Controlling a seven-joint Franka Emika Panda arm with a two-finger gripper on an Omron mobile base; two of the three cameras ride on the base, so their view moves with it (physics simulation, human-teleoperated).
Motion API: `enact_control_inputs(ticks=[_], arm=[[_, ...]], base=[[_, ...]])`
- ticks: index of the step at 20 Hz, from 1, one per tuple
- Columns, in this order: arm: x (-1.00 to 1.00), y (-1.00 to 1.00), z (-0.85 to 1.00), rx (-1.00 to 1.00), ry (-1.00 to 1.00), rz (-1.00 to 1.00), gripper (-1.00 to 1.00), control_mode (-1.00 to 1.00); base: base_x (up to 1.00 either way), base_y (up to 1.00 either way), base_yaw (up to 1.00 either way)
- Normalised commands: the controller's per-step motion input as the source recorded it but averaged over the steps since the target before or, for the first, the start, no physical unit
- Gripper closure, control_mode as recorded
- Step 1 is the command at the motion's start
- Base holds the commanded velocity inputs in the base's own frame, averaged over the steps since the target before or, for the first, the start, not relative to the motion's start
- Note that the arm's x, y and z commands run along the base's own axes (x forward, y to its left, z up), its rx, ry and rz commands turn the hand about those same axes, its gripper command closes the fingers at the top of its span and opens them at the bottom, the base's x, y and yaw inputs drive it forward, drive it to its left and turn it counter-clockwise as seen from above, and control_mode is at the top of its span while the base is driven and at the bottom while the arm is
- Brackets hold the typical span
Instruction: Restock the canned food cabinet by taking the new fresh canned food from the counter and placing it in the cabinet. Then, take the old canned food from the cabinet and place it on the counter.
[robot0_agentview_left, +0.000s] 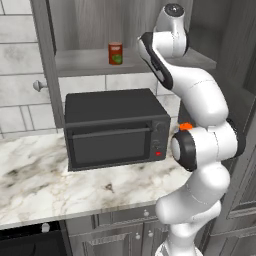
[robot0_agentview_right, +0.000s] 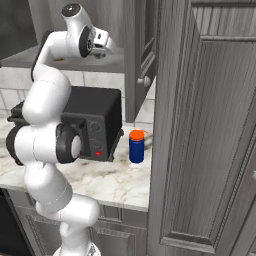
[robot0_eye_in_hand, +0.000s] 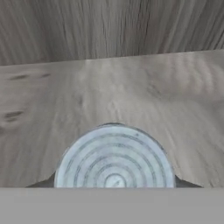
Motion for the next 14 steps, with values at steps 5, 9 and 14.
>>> enact_control_inputs(ticks=[5,9,14], arm=[[0.13,0.00,0.00,0.00,0.00,0.00,-1.00,-1.00],[0.04,0.00,0.00,0.00,-0.04,0.00,-1.00,-1.00],[-0.63,0.00,0.00,0.00,-0.27,0.03,-1.00,-1.00]], base=[[0.00,0.00,0.00],[0.00,0.00,0.00],[0.00,0.00,0.00]])
